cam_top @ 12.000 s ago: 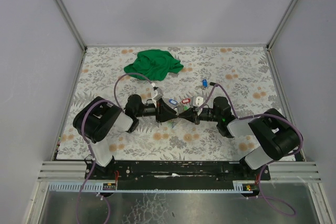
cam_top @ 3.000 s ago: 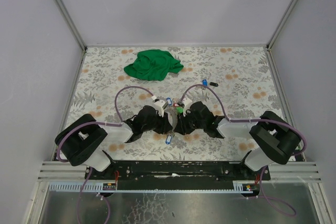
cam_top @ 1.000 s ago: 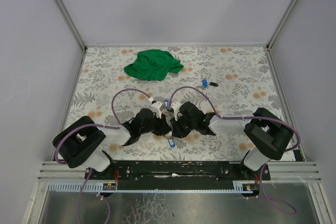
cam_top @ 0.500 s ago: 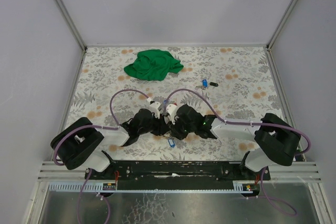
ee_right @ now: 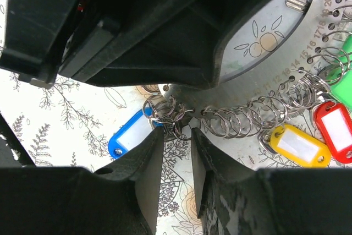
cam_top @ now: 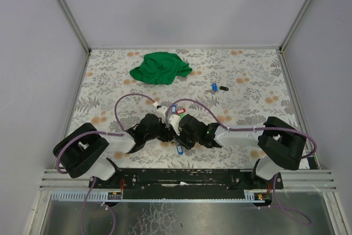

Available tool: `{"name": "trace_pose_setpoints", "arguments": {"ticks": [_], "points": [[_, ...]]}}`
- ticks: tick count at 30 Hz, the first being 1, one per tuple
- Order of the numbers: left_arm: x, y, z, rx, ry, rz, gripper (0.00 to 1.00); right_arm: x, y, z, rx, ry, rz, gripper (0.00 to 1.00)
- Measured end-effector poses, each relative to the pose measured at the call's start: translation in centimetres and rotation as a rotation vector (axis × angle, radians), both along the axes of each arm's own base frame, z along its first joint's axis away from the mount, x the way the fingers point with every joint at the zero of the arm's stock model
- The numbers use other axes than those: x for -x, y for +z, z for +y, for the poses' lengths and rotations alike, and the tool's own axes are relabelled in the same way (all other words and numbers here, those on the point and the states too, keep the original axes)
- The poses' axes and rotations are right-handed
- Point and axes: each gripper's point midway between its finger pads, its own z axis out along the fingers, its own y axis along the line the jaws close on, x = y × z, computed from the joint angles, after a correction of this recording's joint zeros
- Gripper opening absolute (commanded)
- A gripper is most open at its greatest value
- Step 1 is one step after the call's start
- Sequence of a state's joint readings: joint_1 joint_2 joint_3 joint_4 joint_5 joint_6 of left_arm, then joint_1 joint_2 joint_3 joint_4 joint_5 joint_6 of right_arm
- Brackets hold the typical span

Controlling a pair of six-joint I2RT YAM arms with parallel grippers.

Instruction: Put the keys on the keyring

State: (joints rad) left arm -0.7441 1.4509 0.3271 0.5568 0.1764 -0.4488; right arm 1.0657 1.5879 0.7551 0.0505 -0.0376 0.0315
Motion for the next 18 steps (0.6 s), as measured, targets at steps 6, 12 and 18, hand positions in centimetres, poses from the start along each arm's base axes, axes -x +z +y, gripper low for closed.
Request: {"name": "trace_pose_setpoints", "arguments": {"ticks": [6, 12, 18], "points": [[0.1, 0.0, -0.1, 0.003, -0.006, 0.003, 0.25, -0.3, -0.2, -0.2, 0.021, 0.009, -0.027, 0.31], [0.2, 0.0, -0.2, 0.009, -0.017, 0.007, 0.24, -0.6, -0.4, 0.0, 0.023, 0.022, -0.047, 0.23], [0.3, 0.0, -0.3, 0.013, -0.021, 0.011, 0.23, -1.1, -0.3, -0.1, 0.029, 0.014, -0.073, 0.07]]}}
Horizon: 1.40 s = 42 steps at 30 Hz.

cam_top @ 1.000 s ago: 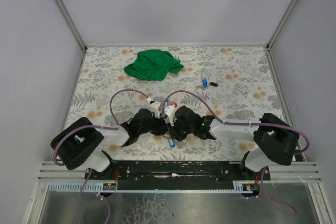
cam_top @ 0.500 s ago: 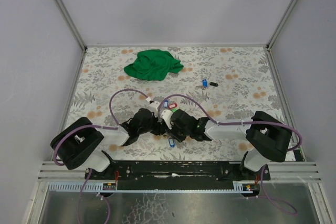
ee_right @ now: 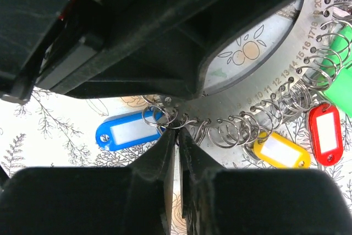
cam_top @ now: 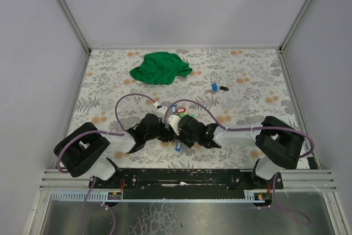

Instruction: Put the keys on the keyring

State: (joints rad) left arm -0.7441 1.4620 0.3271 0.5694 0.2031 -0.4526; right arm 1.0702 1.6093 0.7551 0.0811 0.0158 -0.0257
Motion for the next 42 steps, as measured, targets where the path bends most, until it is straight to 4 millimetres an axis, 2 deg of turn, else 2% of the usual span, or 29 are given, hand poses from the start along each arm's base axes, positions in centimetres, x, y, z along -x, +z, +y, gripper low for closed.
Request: {"name": "trace_pose_setpoints", "arguments": {"ticks": [3, 12, 24, 27, 28, 33, 36, 42], "points": [[0.0, 0.0, 0.0, 0.002, 0.001, 0.003, 0.23, -0.3, 0.2, -0.1, -0.004, -0.005, -0.020, 0.00], [1.1, 0.2, -0.3, 0.068, -0.003, 0.052, 0.23, -0.2, 1.6, -0.9, -0.088, -0.007, -0.086, 0.00], [4.4, 1.0, -0.7, 0.271, -0.022, 0.123, 0.25, -1.0, 1.4, -2.5, -0.320, -0.037, -0.101, 0.00], [4.8, 1.2, -0.5, 0.305, -0.018, 0.136, 0.24, -1.1, 1.1, -2.7, -0.354, -0.038, -0.107, 0.04], [4.6, 1.1, -0.7, 0.305, -0.015, 0.143, 0.24, -1.5, 0.9, -2.5, -0.368, -0.044, -0.113, 0.09], [4.2, 1.0, -0.7, 0.294, -0.008, 0.147, 0.24, -1.4, 0.7, -2.5, -0.366, -0.048, -0.099, 0.16], [3.9, 1.0, -0.6, 0.270, -0.003, 0.134, 0.24, -0.9, 0.0, -3.4, -0.312, -0.064, -0.062, 0.18], [3.1, 1.4, 0.0, 0.201, 0.010, 0.079, 0.24, -1.0, 0.3, -3.4, -0.219, -0.093, 0.012, 0.25]]}}
